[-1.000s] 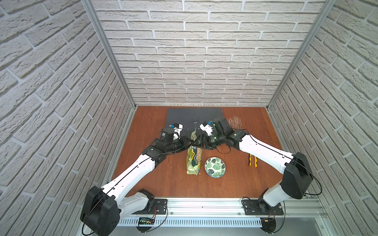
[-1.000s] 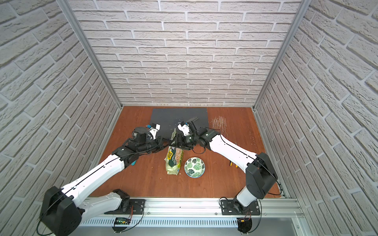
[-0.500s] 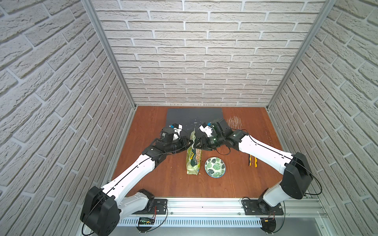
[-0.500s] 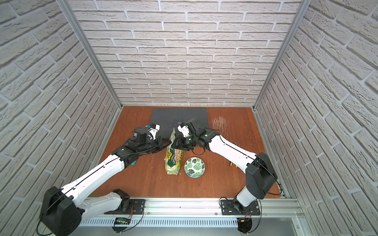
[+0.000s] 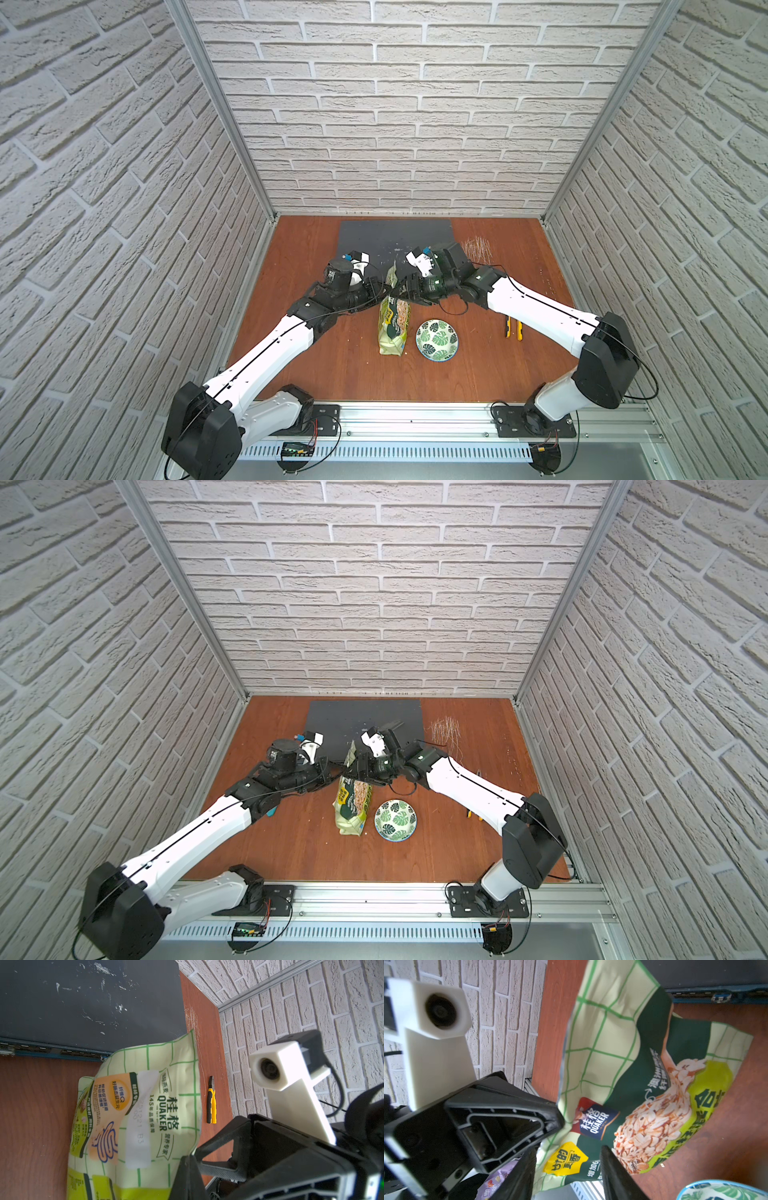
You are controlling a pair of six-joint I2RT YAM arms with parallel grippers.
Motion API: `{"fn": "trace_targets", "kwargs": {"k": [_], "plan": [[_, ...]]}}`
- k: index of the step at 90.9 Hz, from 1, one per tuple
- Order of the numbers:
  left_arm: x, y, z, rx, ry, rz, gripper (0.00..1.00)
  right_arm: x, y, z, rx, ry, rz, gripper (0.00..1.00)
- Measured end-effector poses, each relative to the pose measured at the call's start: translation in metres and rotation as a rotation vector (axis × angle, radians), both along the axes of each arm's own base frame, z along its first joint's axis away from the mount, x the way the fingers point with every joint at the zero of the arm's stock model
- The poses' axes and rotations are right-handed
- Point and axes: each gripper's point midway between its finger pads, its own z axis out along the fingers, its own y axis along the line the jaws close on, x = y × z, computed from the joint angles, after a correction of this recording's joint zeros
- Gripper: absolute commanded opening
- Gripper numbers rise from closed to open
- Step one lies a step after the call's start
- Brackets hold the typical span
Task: Pour the oats into the breakfast bowl
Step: Open the oats bag at the center of the board.
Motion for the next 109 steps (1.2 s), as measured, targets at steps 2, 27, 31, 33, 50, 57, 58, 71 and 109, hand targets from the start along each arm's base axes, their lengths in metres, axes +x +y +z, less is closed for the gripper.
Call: {"fn": "trace_targets", "kwargs": {"k": [2,27,31,33,50,57,58,71,109], "plan": [[0.000,0.000,0.000,0.000,0.000,0.000,0.00,0.000,0.001,0.001,0.003,-0.001,0.000,0.53],[0.000,0.000,0.000,0.001,0.000,0.002,0.00,-0.007,0.007,-0.003,0.003,0.007,0.017,0.50],[0.000,0.001,-0.001,0.003,0.002,0.003,0.00,-0.007,0.008,-0.003,0.002,0.007,0.019,0.48],[0.000,0.001,0.000,0.004,0.001,0.004,0.00,-0.007,0.008,-0.003,0.002,0.007,0.019,0.47],[0.000,0.002,0.000,0.005,0.000,0.008,0.00,-0.009,0.008,-0.004,0.002,0.006,0.023,0.37],[0.000,0.002,-0.001,0.006,0.001,0.009,0.00,-0.009,0.009,-0.004,0.004,0.007,0.025,0.34],[0.000,0.002,-0.001,0.006,0.001,0.009,0.00,-0.010,0.009,-0.005,0.004,0.008,0.025,0.33],[0.000,0.002,-0.002,0.009,0.005,0.010,0.00,-0.011,0.011,-0.004,0.012,0.002,0.031,0.24],[-0.004,0.011,-0.001,0.037,-0.005,0.041,0.00,-0.012,0.014,-0.001,0.025,0.000,0.034,0.03]]}}
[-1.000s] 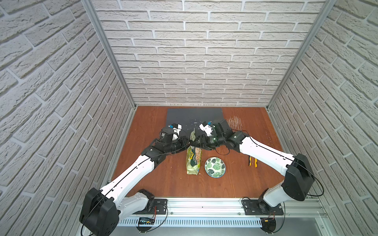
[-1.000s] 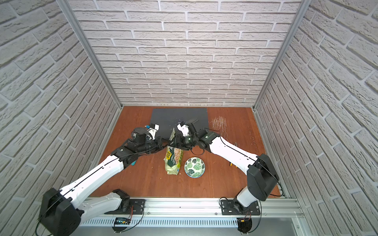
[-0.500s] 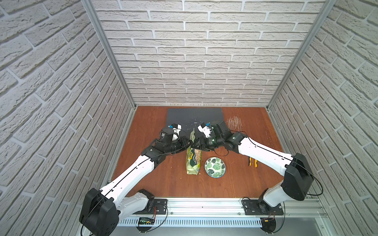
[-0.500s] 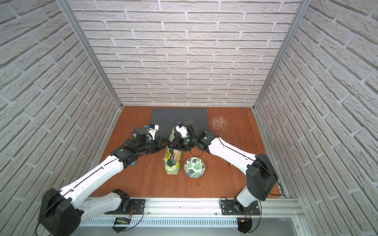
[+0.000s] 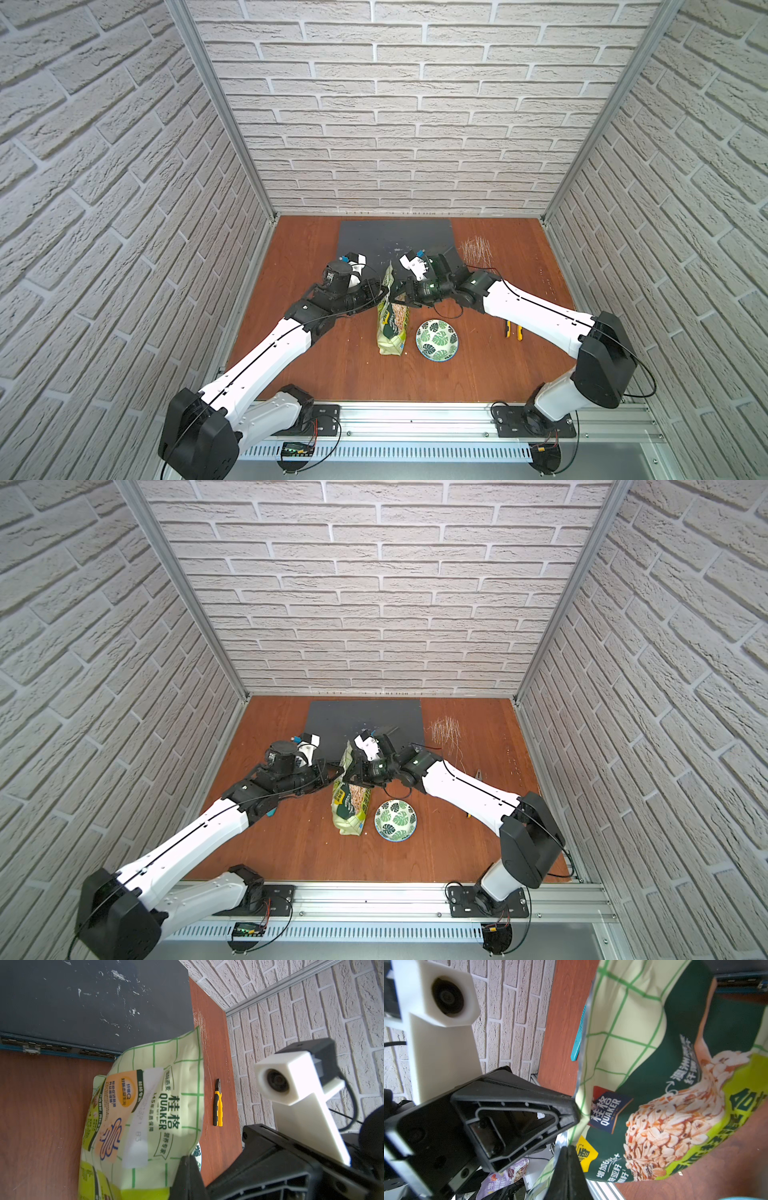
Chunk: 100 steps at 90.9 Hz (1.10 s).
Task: Pour the oats into the breakfast bowl
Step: Open the oats bag at the center of the board.
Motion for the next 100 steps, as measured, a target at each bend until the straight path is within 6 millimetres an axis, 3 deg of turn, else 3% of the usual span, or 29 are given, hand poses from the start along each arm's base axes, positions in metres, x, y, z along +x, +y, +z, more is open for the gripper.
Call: {"fn": "trace_targets", "kwargs": {"k": [17,28,37,48,57,73,100], "plan": [[-0.004,0.005,0.004,0.014,-0.018,0.009,0.06,0.000,0.002,0.003,0.013,-0.008,0.007,0.03],[-0.006,0.007,0.002,0.027,-0.013,0.009,0.18,0.000,0.002,0.002,0.008,-0.006,0.004,0.03],[-0.007,0.009,0.001,0.036,-0.009,0.011,0.34,0.000,0.001,0.001,0.002,-0.003,0.002,0.03],[-0.009,0.010,-0.002,0.049,-0.002,0.008,0.39,0.000,0.001,0.000,0.000,-0.003,0.000,0.03],[-0.010,0.011,-0.003,0.052,0.001,0.006,0.36,0.000,0.000,-0.001,-0.004,0.000,-0.001,0.03],[-0.011,0.009,-0.002,0.049,0.000,-0.005,0.19,0.000,0.000,-0.001,-0.007,0.000,-0.004,0.03],[-0.012,0.006,-0.004,0.042,0.009,-0.022,0.00,0.000,-0.001,-0.003,-0.016,0.002,-0.006,0.03]]}}
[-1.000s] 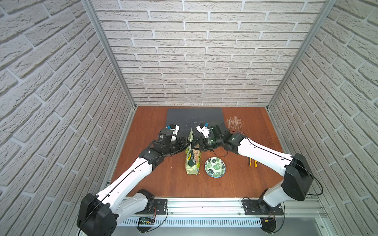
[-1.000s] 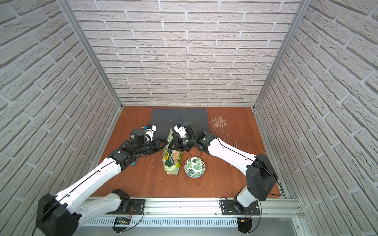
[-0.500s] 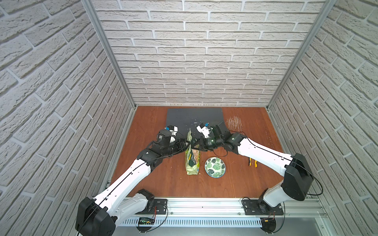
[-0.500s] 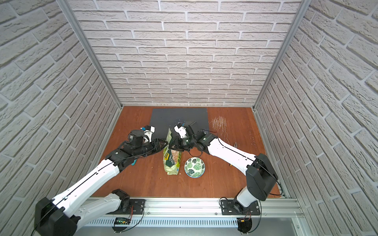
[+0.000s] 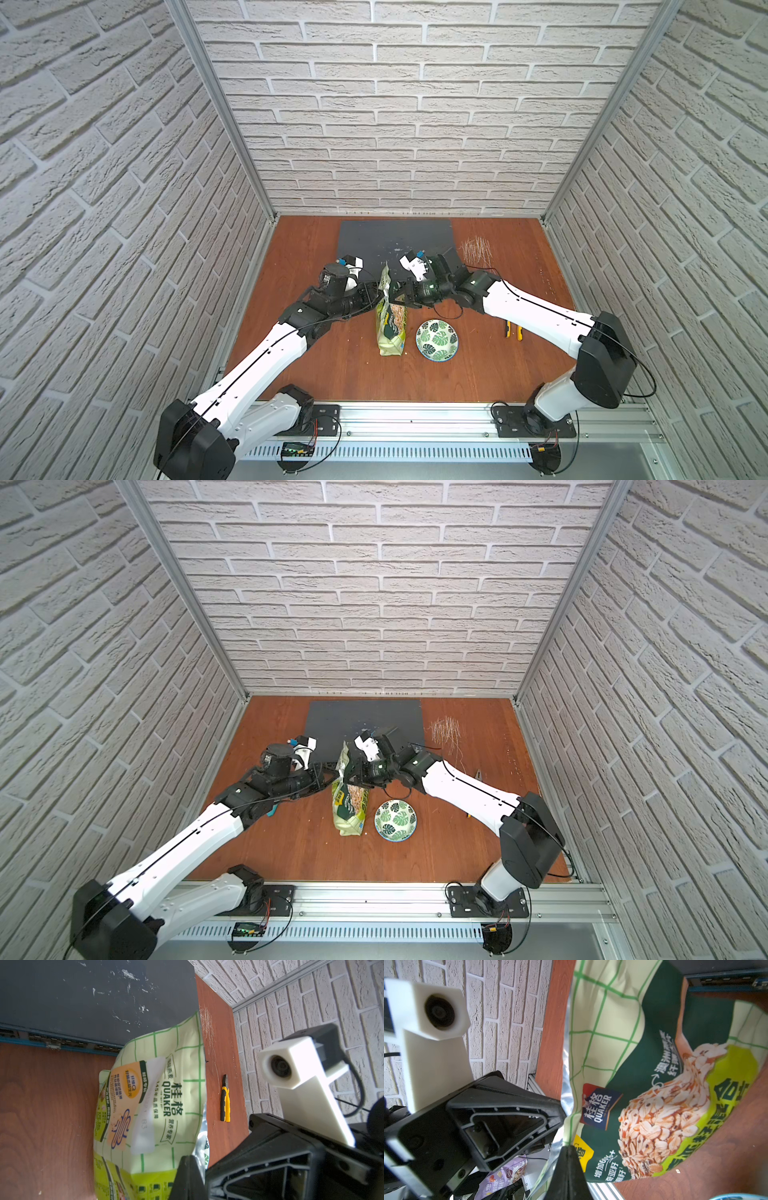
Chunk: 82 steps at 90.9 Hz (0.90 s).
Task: Pour the oats into the breakfast bowl
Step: Open the oats bag at the center of the board.
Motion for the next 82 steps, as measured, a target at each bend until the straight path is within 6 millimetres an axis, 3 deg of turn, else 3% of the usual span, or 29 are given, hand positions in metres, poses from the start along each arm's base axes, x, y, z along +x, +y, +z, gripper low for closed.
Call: {"fn": "trace_targets", "kwargs": {"k": [16,46,70,82], "plan": [[0.000,0.000,-0.001,0.001,0.003,-0.002,0.00,0.002,0.001,-0.002,-0.005,0.002,-0.001,0.05],[0.001,-0.001,0.000,-0.002,-0.001,-0.004,0.00,0.013,0.001,0.002,-0.023,-0.045,-0.037,0.26],[0.001,-0.001,0.000,-0.002,-0.001,-0.004,0.00,0.018,-0.002,0.000,-0.042,-0.057,-0.064,0.27],[0.001,-0.001,0.000,-0.002,-0.001,-0.003,0.00,0.019,0.000,-0.001,-0.044,-0.052,-0.061,0.17]]}}
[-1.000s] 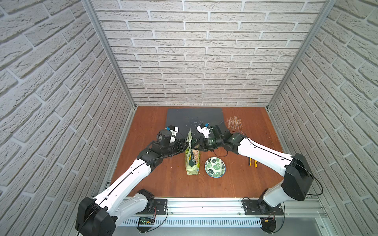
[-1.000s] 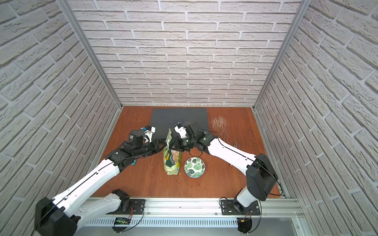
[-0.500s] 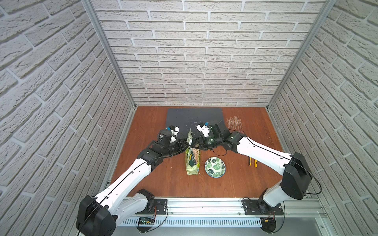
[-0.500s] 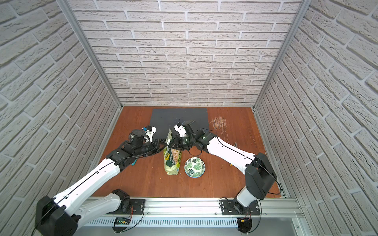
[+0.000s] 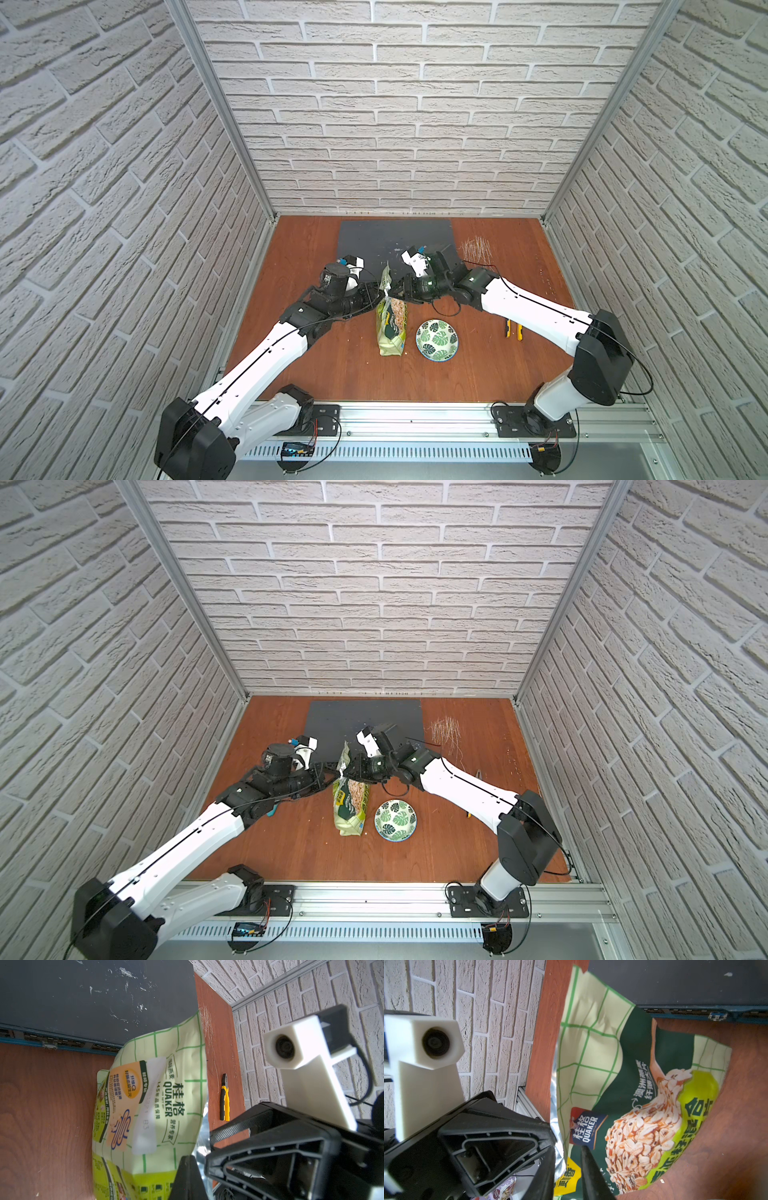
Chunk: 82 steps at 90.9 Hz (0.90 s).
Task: Pour the oats into the breakfast bowl
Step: Open the oats bag at the center of the board.
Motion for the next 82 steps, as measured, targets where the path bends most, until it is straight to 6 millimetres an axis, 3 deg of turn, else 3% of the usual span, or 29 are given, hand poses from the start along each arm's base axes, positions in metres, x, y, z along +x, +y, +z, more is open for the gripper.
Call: {"fn": "trace_targets", "kwargs": {"k": [13,33,62,71,82], "plan": [[0.000,0.000,0.000,0.000,0.000,0.001,0.00,0.000,0.003,-0.003,-0.001,0.012,0.011,0.04],[0.001,0.002,0.002,0.004,-0.006,0.011,0.00,-0.002,0.004,0.000,0.000,0.003,0.030,0.03],[0.007,0.004,0.030,-0.015,-0.061,0.042,0.37,-0.003,0.008,0.005,0.016,-0.018,0.049,0.03],[0.008,0.006,0.032,-0.015,-0.062,0.054,0.39,-0.003,0.009,0.006,0.020,-0.018,0.049,0.03],[0.011,0.005,0.025,-0.006,-0.038,0.058,0.34,-0.003,0.009,0.006,0.021,-0.019,0.049,0.03]]}}
